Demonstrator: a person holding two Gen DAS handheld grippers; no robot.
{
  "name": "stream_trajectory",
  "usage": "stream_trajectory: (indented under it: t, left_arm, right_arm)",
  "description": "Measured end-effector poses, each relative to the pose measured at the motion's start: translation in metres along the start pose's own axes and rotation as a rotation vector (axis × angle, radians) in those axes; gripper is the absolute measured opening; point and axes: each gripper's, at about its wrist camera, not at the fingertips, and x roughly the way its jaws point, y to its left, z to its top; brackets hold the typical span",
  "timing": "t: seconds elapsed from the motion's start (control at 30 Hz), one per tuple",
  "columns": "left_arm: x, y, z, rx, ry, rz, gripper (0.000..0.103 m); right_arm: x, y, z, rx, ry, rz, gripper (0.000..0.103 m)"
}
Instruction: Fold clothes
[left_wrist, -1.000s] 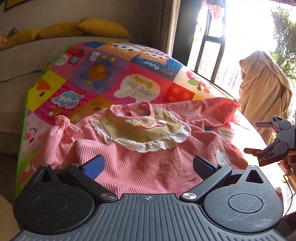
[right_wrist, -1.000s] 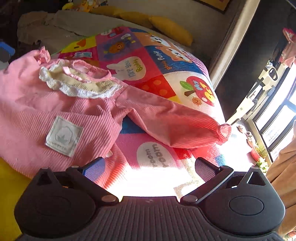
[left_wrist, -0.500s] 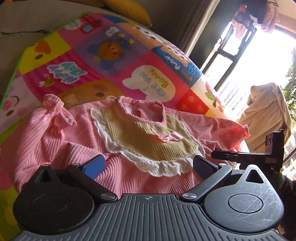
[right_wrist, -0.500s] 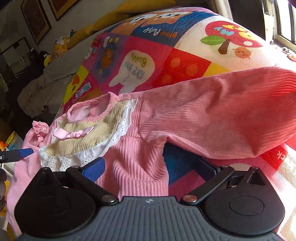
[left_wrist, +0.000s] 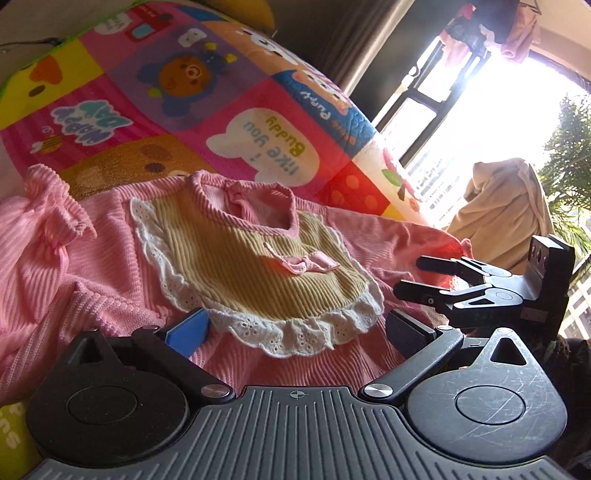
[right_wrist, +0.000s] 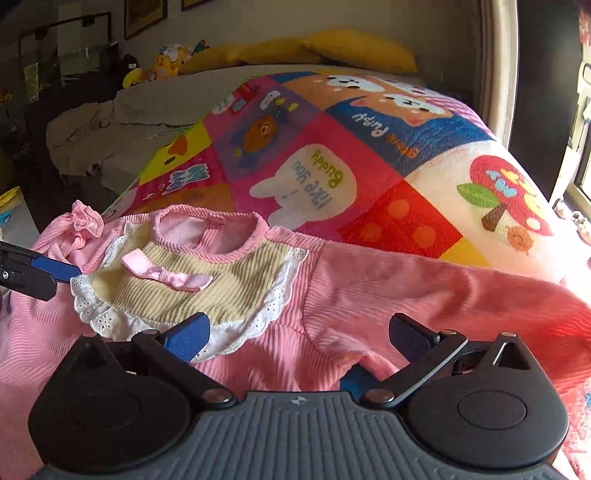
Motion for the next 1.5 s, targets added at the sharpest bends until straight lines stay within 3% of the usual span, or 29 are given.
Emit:
stream_trajectory:
  t: [0.1, 0.13, 0.23, 0.3, 0.33, 0.43, 0.7, 0.83, 0.93, 1.13, 1.3, 1.4, 1.5]
  left_arm:
    - [-0.012, 0.002, 0.005, 0.017, -0.054, 0.05, 0.103]
    - [-0.017, 0.003, 0.007, 0.046, -0.082, 0.119, 0.103]
    - [-0.03, 0.004, 0.008, 0.182, -0.159, 0.422, 0.103]
    - [-0.026, 0.012, 0.004, 0.263, -0.121, 0.579, 0.103]
    - [-0.023, 0.018, 0.001, 0.276, -0.093, 0.601, 0.103]
    - [-0.019, 0.034, -0.004, 0.257, -0.032, 0.585, 0.103]
    - [-0.022, 0.038, 0.007, 0.25, -0.075, 0.582, 0.103]
    - [-0.023, 0.039, 0.013, 0.247, -0.098, 0.58, 0.103]
    - [0.0, 0.031, 0.021, 0.346, -0.019, 0.562, 0.103]
    - [0.051, 0.015, 0.035, 0.566, 0.163, 0.516, 0.103]
    - [0.094, 0.001, 0.048, 0.747, 0.317, 0.471, 0.103]
    - [0.109, 0.005, 0.054, 0.792, 0.273, 0.539, 0.103]
    - [0.127, 0.011, 0.057, 0.869, 0.186, 0.7, 0.103]
  right_arm:
    - [0.016, 0.006, -0.003, -0.069, 0.029, -0.091, 0.103]
    - [0.023, 0.007, -0.005, -0.089, 0.045, -0.123, 0.103]
    - [0.03, 0.008, -0.023, -0.098, 0.065, -0.16, 0.103]
    - [0.026, 0.006, -0.027, -0.085, 0.053, -0.161, 0.103]
    - [0.025, 0.005, -0.027, -0.079, 0.053, -0.16, 0.103]
    - [0.021, 0.002, -0.028, -0.065, 0.052, -0.16, 0.103]
    - [0.004, 0.004, -0.026, -0.083, 0.014, -0.17, 0.103]
    - [-0.004, 0.011, -0.002, -0.201, -0.023, -0.188, 0.103]
    - [0.003, 0.016, 0.01, -0.272, -0.033, -0.201, 0.103]
    - [0.013, 0.03, 0.006, -0.24, -0.013, -0.128, 0.103]
    - [-0.008, 0.047, -0.017, -0.391, -0.022, -0.118, 0.103]
    - [-0.022, 0.043, -0.025, -0.38, -0.01, -0.111, 0.103]
    - [-0.027, 0.022, -0.028, -0.215, 0.028, -0.065, 0.103]
